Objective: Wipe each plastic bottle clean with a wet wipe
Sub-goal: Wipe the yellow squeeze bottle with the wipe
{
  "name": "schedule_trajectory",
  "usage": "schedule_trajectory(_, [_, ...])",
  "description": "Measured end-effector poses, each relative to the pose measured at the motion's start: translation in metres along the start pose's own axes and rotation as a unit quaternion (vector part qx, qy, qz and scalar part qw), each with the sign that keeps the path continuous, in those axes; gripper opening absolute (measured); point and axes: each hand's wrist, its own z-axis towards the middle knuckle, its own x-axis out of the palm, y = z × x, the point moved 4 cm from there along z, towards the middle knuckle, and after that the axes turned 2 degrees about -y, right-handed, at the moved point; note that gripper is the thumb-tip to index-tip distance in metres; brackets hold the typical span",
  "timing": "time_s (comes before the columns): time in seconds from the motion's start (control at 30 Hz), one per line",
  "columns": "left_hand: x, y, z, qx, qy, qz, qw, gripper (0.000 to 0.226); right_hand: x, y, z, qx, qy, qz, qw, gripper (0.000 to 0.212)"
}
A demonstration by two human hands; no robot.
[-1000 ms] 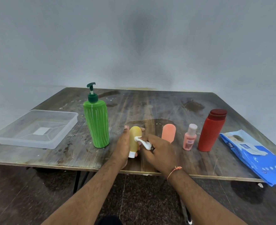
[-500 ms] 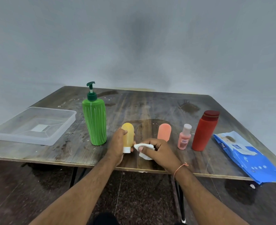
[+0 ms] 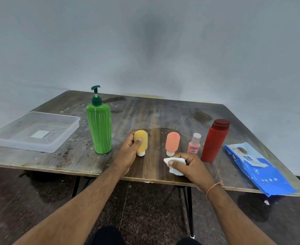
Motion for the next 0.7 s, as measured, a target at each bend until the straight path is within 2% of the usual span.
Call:
schedule_trajectory(0.2, [0.007, -0.002, 0.006, 0.038, 0.035, 0.066, 0.997, 0.023, 0.000, -0.001, 0.002, 0.002, -0.017, -0.009, 1.000, 0.005])
schedule_trajectory(0.37, [0.020, 0.000, 0.015, 0.058, 0.042, 0.141, 0.987, 0.044, 0.001, -0.002, 0.002, 0.001, -0.018, -0.010, 1.000, 0.006])
schedule_trajectory(0.47, [0.028, -0.007, 0.013, 0.073, 0.065, 0.172, 0.980, 0.034, -0.001, -0.004, 0.004, 0.002, -0.011, -0.019, 1.000, 0.007])
schedule_trajectory(0.7, [0.034, -0.013, 0.011, 0.102, 0.077, 0.195, 0.972, 0.040, -0.002, -0.005, 0.007, 0.005, -0.009, -0.030, 0.999, 0.007])
